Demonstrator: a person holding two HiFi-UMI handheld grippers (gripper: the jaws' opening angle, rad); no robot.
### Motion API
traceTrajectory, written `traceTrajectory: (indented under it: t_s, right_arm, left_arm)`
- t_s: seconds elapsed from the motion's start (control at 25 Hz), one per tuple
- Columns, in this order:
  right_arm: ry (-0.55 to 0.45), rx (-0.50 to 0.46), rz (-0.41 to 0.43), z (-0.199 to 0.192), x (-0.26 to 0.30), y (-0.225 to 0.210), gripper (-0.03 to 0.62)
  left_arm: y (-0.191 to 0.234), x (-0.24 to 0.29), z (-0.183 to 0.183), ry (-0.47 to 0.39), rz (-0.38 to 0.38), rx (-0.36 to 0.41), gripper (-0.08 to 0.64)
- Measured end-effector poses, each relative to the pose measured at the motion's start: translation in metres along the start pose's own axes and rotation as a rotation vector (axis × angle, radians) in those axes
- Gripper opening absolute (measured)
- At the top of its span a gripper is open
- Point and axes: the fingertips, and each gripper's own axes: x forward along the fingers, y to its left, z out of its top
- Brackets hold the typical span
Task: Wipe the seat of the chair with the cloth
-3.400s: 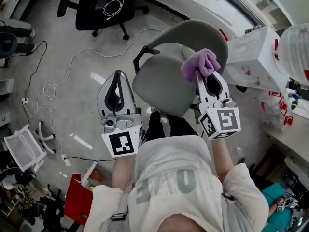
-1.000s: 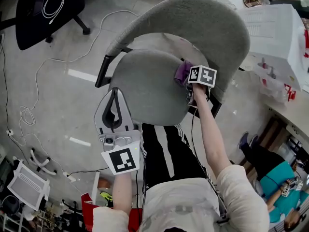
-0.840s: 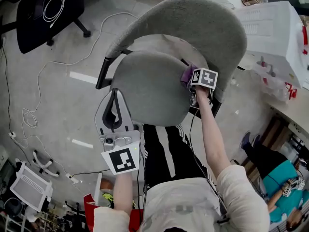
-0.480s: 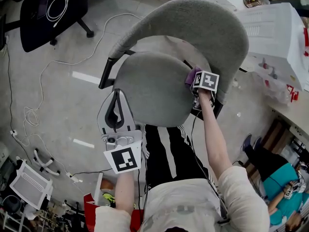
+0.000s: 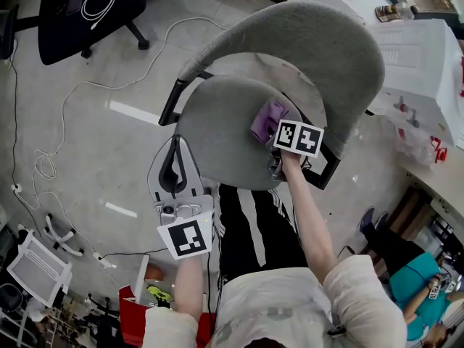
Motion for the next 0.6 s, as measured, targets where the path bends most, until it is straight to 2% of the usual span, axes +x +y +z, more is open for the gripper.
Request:
traceTrajectory:
  t_s: [0.12, 0.24, 0.36, 0.6]
  right_arm:
    - [0.050, -0.020, 0.156, -0.021, 0.031, 0.075, 0.084]
    - [0.082, -0.044, 0.263, -0.036, 0.060, 0.138, 0.084]
    - [0.098, -0.060, 0.297, -0.042, 0.086, 0.177, 0.084]
    - [0.117, -0.040, 0.316, -0.035, 0.117, 0.201, 0.084]
  left_arm:
    - [0.004, -0.001, -0.004, -0.001, -0.001, 0.009, 0.012]
    - [0.006, -0.004, -0.012, 0.002, -0.007, 0.023, 0.012]
    - [0.015, -0.013, -0.026, 0.016, 0.004, 0.024, 0.012]
    - [0.032, -0.018, -0.052, 0.034, 0.045, -0.003, 0.012]
